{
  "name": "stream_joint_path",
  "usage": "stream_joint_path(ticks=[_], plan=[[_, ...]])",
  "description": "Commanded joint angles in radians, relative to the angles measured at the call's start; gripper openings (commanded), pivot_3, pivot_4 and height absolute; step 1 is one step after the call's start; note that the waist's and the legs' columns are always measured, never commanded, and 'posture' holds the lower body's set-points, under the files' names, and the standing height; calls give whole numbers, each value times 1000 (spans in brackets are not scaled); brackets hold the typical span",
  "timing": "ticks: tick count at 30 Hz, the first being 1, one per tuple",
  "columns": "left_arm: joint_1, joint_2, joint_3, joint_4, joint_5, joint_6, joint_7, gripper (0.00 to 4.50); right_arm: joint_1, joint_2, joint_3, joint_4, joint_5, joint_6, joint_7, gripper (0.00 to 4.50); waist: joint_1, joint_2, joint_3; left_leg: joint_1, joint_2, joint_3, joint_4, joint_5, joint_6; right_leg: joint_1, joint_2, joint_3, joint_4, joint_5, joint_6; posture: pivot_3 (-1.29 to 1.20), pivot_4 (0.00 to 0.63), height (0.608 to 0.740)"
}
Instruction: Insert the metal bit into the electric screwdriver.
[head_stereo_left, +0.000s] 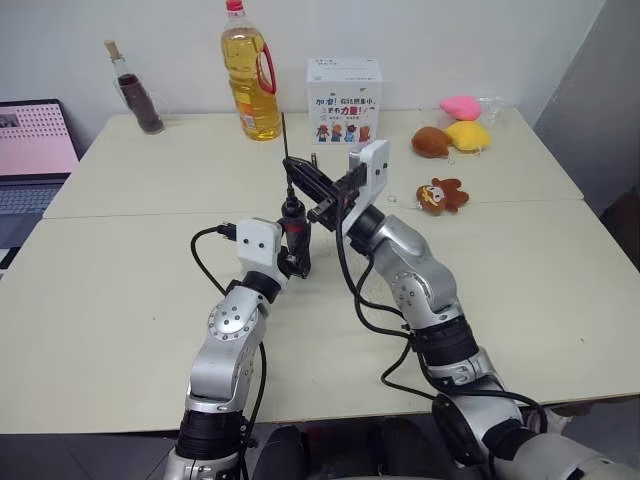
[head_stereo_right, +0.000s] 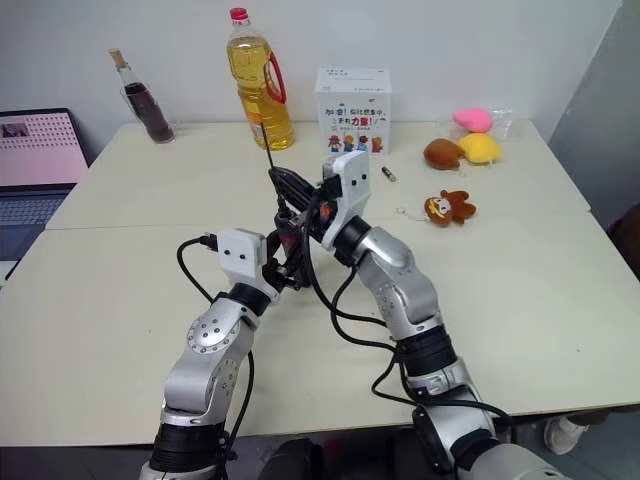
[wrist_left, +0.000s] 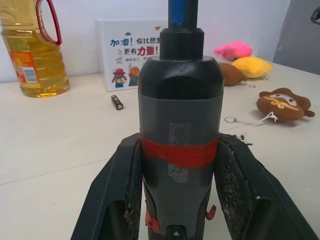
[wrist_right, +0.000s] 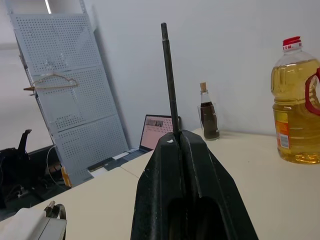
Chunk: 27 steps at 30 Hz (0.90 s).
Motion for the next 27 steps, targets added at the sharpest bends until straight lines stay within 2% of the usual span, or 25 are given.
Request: stream_joint_path(ticks=[1,13,27], plan=[[-3,2,8,-42,-5,-9,1,1667,15,-3,20,-30,-19,4,22,14,0,0,0,0,0,0,0,0,0,0,0,0,0,0,0,0,150,740],[0,1,6,-38,-5,-19,-2,1667,2,-15,16,-14,-18,50,69,14,0,0,0,0,0,0,0,0,0,0,0,0,0,0,0,0,150,740],[2,5,-1,-38,10,-21,1,1667,-147,-140,-7,129,-2,88,307,14,0,0,0,0,-1,0,0,0,0,0,0,0,0,0,0,0,150,740]])
